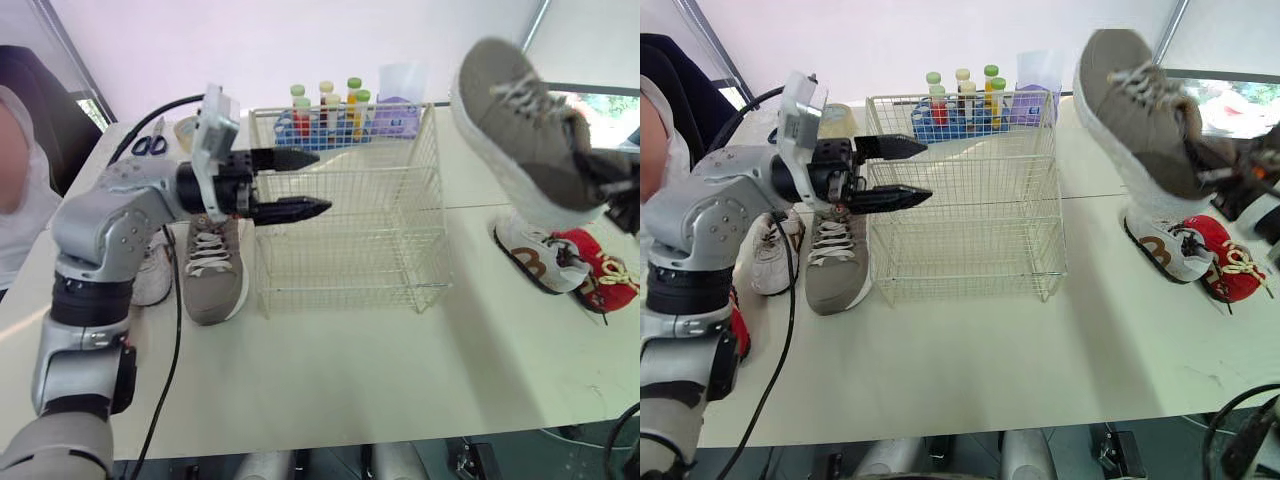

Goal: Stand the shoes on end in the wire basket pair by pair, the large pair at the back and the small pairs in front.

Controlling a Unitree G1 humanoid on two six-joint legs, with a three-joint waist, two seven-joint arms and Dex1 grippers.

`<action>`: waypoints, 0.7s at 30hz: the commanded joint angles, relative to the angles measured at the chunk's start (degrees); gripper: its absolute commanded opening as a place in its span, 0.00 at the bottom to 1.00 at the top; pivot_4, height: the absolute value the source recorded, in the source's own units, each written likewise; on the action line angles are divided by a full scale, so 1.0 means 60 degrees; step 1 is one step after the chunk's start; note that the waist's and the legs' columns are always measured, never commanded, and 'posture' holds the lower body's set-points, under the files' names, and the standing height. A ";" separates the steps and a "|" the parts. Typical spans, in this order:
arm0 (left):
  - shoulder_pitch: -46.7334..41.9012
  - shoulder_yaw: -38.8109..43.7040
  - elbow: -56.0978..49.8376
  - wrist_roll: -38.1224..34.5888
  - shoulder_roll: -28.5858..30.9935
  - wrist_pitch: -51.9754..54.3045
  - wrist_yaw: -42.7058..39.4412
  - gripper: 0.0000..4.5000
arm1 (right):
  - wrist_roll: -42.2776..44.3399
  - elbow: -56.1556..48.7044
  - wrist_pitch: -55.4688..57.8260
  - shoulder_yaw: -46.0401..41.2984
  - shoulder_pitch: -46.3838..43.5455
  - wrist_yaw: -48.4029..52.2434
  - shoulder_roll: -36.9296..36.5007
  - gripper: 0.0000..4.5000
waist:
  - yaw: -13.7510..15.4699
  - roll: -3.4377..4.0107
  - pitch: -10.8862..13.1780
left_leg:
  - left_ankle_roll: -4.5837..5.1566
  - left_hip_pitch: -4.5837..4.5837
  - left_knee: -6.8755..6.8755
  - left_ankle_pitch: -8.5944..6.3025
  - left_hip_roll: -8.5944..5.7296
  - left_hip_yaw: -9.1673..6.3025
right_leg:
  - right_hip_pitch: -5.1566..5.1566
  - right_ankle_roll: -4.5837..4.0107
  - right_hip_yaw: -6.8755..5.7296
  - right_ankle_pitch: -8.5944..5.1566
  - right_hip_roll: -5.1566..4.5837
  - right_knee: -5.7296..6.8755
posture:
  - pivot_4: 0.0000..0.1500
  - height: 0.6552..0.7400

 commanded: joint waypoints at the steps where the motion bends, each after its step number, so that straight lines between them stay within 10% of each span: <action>1: -0.0622 0.0413 0.0615 -0.0344 -0.0005 0.0324 -0.0170 0.94 | -0.0147 -0.0358 -0.1070 0.0000 -0.0754 0.0675 -0.1045 0.04 | -0.0007 0.0000 0.0001 | 0.0000 0.0000 0.0001 0.0000 0.0000 0.0002 | -0.0001 0.0000 0.0000 0.0000 0.0000 0.0000 | 1.00 1.00; 10: -0.2321 0.0818 0.4149 -0.0270 0.0313 0.1086 -0.0900 0.94 | -0.1874 0.0082 -0.5913 0.1774 -0.1211 0.4733 -0.2963 0.04 | -0.0095 0.0000 0.0010 | 0.0001 -0.0001 0.0026 -0.0002 -0.0001 0.0005 | -0.0002 0.0016 -0.0004 0.0005 0.0005 0.0027 | 1.00 1.00; 21: -0.3710 0.0705 0.6160 0.0711 0.0590 0.0689 -0.2106 0.94 | -0.4791 0.1441 -1.1143 0.4464 -0.2598 0.6112 -0.2488 0.04 | -0.0240 -0.0009 0.0027 | -0.0010 -0.0013 0.0113 -0.0029 -0.0010 0.0005 | 0.0007 0.0027 -0.0002 0.0011 0.0001 0.0062 | 1.00 1.00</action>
